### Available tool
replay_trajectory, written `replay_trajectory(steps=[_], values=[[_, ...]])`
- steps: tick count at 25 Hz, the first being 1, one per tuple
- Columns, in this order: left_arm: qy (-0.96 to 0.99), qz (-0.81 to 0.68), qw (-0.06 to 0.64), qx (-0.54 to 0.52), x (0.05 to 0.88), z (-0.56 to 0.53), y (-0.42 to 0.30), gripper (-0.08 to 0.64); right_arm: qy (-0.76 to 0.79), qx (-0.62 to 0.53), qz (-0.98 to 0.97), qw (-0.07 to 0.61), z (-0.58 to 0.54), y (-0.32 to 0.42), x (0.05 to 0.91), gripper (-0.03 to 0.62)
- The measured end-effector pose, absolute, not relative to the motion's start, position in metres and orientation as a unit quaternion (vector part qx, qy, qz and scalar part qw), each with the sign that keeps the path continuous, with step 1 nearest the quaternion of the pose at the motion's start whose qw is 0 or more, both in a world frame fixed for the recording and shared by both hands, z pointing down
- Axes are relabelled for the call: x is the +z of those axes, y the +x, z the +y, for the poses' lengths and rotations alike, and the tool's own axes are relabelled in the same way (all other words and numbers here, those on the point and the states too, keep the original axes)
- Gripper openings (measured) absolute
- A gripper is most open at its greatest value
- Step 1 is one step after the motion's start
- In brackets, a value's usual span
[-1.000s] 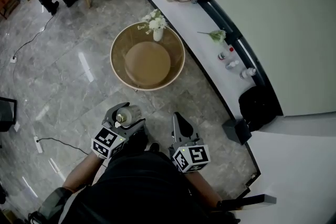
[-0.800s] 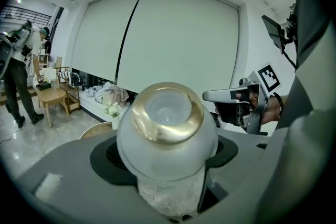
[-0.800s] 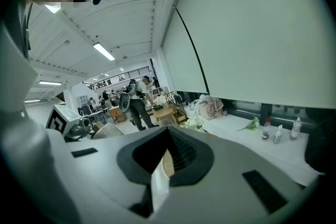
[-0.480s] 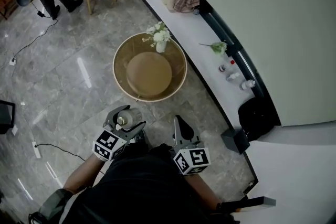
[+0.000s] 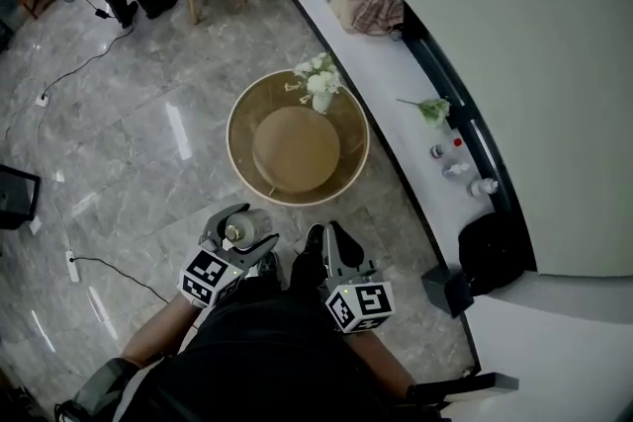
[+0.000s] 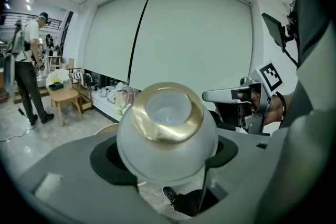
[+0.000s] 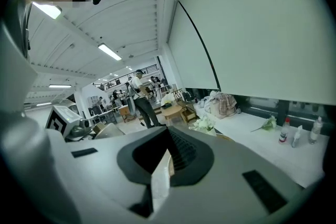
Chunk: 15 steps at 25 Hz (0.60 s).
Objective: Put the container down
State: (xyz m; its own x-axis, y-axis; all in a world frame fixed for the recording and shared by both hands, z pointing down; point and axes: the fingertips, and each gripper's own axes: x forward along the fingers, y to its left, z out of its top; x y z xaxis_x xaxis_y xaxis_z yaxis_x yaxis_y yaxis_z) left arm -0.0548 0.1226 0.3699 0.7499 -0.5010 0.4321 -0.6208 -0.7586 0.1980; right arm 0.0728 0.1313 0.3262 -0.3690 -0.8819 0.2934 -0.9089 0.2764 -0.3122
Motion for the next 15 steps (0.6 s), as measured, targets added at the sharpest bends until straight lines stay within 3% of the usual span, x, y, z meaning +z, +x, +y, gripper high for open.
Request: replay_trajectory(steps=[15], values=[[0.863, -0.436, 0.132, 0.219, 0.417, 0.035, -0.017, 0.339, 0.477, 0.227, -0.848, 0.046, 0.016, 0.127, 0.358, 0.006]])
